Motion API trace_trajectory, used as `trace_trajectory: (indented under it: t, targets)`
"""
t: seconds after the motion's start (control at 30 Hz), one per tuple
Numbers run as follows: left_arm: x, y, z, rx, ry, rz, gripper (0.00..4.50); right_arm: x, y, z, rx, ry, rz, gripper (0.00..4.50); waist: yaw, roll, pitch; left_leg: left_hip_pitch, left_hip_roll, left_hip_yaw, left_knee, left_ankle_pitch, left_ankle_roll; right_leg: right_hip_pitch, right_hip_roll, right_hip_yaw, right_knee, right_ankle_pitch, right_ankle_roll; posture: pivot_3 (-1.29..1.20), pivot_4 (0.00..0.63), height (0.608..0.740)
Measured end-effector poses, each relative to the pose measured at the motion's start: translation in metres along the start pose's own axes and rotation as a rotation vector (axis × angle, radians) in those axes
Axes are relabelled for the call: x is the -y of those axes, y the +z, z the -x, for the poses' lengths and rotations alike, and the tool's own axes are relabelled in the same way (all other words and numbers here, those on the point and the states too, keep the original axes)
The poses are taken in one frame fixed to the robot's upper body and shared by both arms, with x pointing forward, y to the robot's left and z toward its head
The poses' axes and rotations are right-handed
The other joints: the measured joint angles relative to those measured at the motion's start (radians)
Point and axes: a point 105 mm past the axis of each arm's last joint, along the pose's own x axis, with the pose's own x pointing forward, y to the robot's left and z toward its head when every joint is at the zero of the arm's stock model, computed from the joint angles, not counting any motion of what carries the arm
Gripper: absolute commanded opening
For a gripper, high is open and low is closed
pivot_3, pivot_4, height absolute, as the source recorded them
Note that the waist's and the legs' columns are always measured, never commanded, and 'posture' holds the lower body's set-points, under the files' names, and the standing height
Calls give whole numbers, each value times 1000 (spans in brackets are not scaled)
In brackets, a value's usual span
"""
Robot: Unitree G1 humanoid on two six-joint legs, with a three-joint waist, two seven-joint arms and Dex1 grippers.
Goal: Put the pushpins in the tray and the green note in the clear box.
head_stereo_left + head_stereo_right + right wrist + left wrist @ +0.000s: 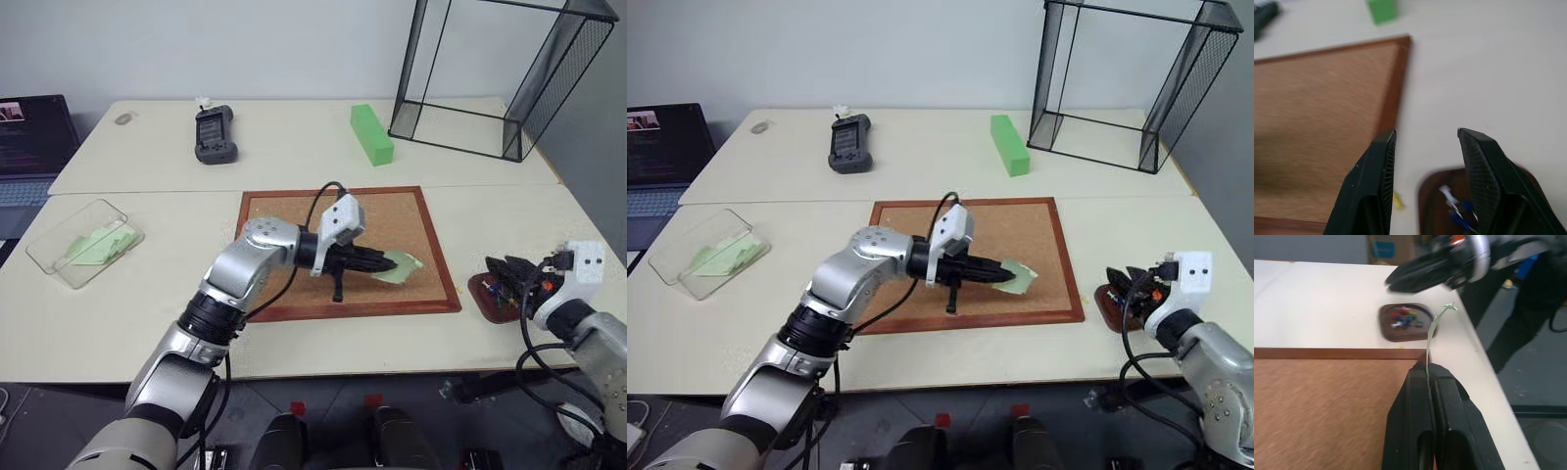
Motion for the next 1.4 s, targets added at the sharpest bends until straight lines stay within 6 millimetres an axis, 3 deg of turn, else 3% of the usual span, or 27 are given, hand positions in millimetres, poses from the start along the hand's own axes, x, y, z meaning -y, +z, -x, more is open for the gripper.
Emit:
trace_trajectory:
  t: [0.2, 0.33, 0.47, 0.63, 0.83, 0.97, 1.17, 1.4]
  targets:
    - [-30, 6, 41, -3, 240, 17, 0, -59, 34, -15, 73, 326, 145, 2118, -3, -1, 1, -1, 1, -3, 1, 0, 0, 0, 1, -2, 0, 0, 0, 0, 150, 740]
    - [-45, 1, 80, 3, 481, 40, 0, -88, 45, -25, 100, 473, 205, 2758, -1, -2, 1, -2, 3, -6, 1, 0, 0, 0, -2, -4, -1, 0, 0, 0, 150, 740]
    - [-61, 4, 127, 43, 792, 53, 0, -99, 42, -30, 91, 553, 208, 3668, 12, -2, 1, -5, 2, -11, 1, 0, 0, -1, -4, -5, -1, 0, 0, 0, 150, 740]
    - [-64, -17, 217, 7, 1310, 76, 0, -108, 47, -36, 117, 632, 220, 3668, 12, -2, 1, -5, 2, -13, 1, 0, 0, -1, -5, -5, -1, 0, 0, 0, 150, 740]
    - [-51, -45, 294, -69, 1713, 106, 0, -121, 51, -45, 144, 725, 212, 3668, 15, -3, 1, -6, 2, -14, 2, 0, 0, -1, -5, -6, -1, 0, 0, 0, 150, 740]
    - [-45, -57, 318, -56, 1870, 143, 0, -132, 61, -48, 184, 792, 228, 3668, 18, -3, 0, -6, 1, -14, 2, 0, 0, -1, -6, -7, -1, 0, 0, 0, 150, 740]
    - [-44, -76, 334, -53, 1946, 177, 0, -135, 66, -49, 206, 810, 239, 3668, 17, -4, 0, -6, 2, -16, 2, 0, 0, -1, -6, -7, -1, 1, 0, 0, 150, 740]
    - [-62, -84, 362, -5, 2041, 166, 0, -137, 65, -50, 199, 819, 235, 3668, 16, -6, -1, -6, 1, -15, 2, 0, 0, -1, -6, -8, -1, 1, 0, 0, 150, 740]
